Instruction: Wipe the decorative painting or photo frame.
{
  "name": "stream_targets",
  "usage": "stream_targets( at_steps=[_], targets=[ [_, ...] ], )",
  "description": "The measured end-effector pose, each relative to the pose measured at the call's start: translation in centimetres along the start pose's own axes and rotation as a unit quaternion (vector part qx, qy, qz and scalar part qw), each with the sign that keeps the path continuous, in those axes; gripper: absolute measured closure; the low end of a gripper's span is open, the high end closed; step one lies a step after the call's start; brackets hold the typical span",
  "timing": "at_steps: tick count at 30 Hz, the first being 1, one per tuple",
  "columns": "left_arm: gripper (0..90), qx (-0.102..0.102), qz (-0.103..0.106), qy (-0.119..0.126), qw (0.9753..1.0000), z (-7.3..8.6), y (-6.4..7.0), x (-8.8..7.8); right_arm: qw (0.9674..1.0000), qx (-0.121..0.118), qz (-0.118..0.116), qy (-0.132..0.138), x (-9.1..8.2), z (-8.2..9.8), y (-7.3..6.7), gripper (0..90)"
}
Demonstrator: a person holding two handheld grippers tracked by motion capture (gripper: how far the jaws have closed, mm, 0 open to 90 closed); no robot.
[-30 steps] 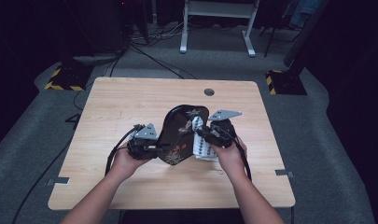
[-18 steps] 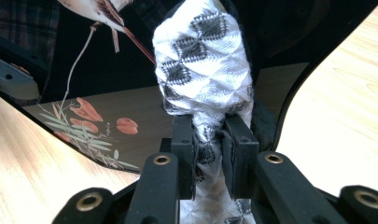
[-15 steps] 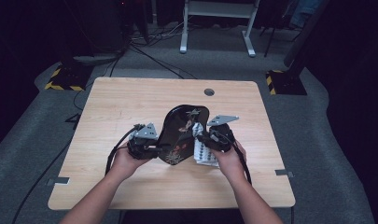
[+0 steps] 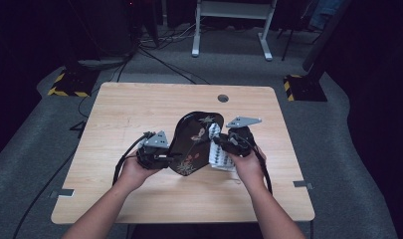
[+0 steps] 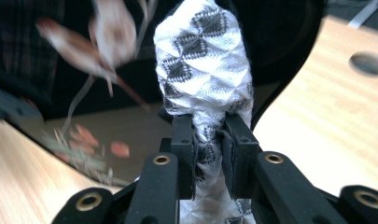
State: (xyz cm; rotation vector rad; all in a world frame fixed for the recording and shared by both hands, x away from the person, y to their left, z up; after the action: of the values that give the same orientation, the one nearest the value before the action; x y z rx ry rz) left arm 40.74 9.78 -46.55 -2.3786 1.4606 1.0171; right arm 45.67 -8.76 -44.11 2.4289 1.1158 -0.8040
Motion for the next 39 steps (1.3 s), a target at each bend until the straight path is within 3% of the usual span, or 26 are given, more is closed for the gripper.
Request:
stream_targets(
  at_steps=[5,12,15,20,28,32,39],
  targets=[
    [76.6,0.000,-0.001,0.000,1.0000,0.0,0.0,0.0,0.9999,-0.006,0.001,-0.011,0.3,0.6,-0.2,77.0],
    [76.5,0.001,-0.002,0.000,1.0000,0.0,0.0,0.1,0.9998,-0.003,0.014,0.017,-1.5,-1.9,1.3,77.0],
    [76.4,0.001,-0.002,0.000,1.0000,0.0,0.0,0.1,0.9997,0.001,0.015,0.021,-1.7,-2.1,1.6,77.0],
    [76.3,0.001,-0.001,-0.001,1.0000,-0.1,0.0,0.1,0.9998,0.010,0.009,0.016,-1.1,-1.0,1.8,77.0],
    [75.8,0.003,-0.002,-0.003,1.0000,-0.1,0.1,0.2,0.9997,0.018,-0.009,-0.010,0.7,1.6,1.1,77.0],
    [75.8,0.002,-0.002,-0.003,1.0000,-0.1,0.1,0.2,0.9996,0.017,-0.016,-0.019,1.2,2.1,0.4,76.8],
    [76.3,-0.002,-0.003,-0.001,1.0000,-0.2,0.0,0.2,0.9995,-0.013,-0.029,-0.007,1.1,0.7,-1.7,76.8]
  ],
)
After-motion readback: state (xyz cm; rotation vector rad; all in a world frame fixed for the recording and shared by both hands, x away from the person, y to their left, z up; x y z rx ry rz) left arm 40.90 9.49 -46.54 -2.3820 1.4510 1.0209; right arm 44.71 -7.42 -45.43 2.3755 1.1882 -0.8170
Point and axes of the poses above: each handheld gripper's, and its own axes: x roughly forward along the jaws, z roughly out of its underside, y roughly to its right, the point moved 8 cm from there along x, roughly forward along the jaws, and after that the axes turned 9 degrees about -x, right-handed, at the moved point
